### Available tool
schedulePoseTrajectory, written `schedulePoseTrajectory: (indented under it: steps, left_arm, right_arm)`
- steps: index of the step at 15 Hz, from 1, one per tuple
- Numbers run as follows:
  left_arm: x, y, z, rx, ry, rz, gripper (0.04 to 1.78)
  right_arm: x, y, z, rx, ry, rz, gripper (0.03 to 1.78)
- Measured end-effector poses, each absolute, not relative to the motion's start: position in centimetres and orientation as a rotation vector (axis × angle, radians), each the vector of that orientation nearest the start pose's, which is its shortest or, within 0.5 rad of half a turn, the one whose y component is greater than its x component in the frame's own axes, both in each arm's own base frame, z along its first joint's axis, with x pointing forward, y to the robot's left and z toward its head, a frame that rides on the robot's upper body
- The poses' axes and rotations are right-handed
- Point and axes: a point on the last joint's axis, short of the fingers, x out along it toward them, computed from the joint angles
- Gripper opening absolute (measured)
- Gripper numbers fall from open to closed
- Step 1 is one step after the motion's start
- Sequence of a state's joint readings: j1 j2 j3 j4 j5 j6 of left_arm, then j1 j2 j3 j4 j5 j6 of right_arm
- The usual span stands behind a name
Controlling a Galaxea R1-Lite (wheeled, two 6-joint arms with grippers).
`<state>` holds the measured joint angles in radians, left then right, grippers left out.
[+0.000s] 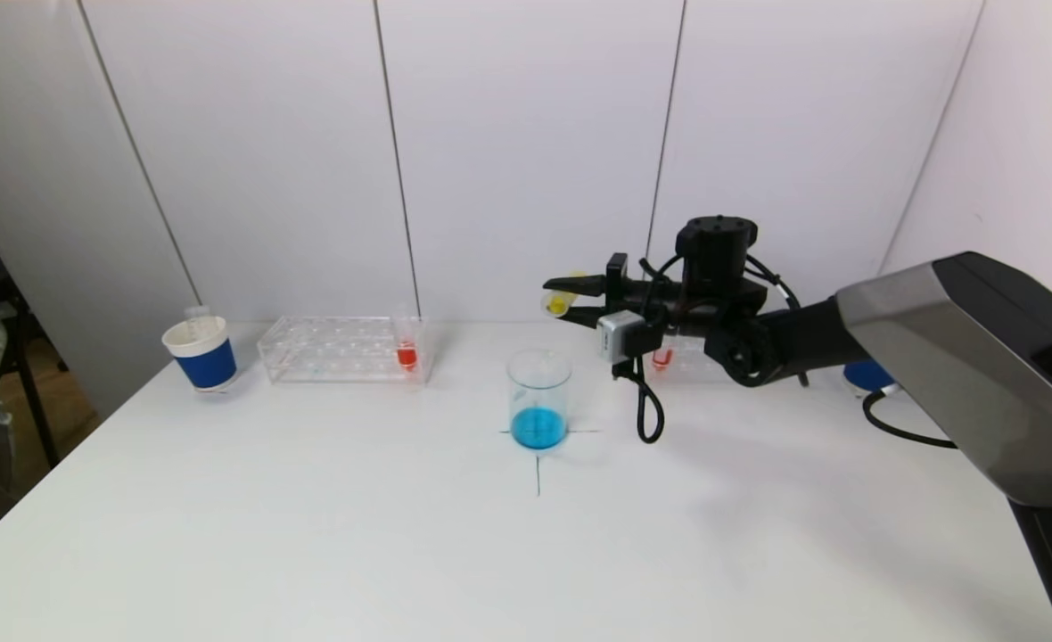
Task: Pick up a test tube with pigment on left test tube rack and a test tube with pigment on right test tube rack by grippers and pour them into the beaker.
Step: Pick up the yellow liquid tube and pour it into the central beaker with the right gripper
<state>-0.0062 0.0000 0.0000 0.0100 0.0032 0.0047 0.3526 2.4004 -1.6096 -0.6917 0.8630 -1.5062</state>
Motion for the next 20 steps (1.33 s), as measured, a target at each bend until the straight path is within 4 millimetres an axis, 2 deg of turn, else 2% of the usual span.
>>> schedulePoseTrajectory:
  steps: [4,20]
  left_arm:
    - [-2.28,0.02,7.44,0.005,0.01,-0.003,1.76]
    - [-2.28,0.02,7.44,0.005,0.01,-0.002,1.76]
  right_arm:
    - [45.45,18.59,11.72,-1.331,-0.848,1.031,0.48]
    - [44.87,18.93,12.24,-1.541,-0.927,0.98,0.48]
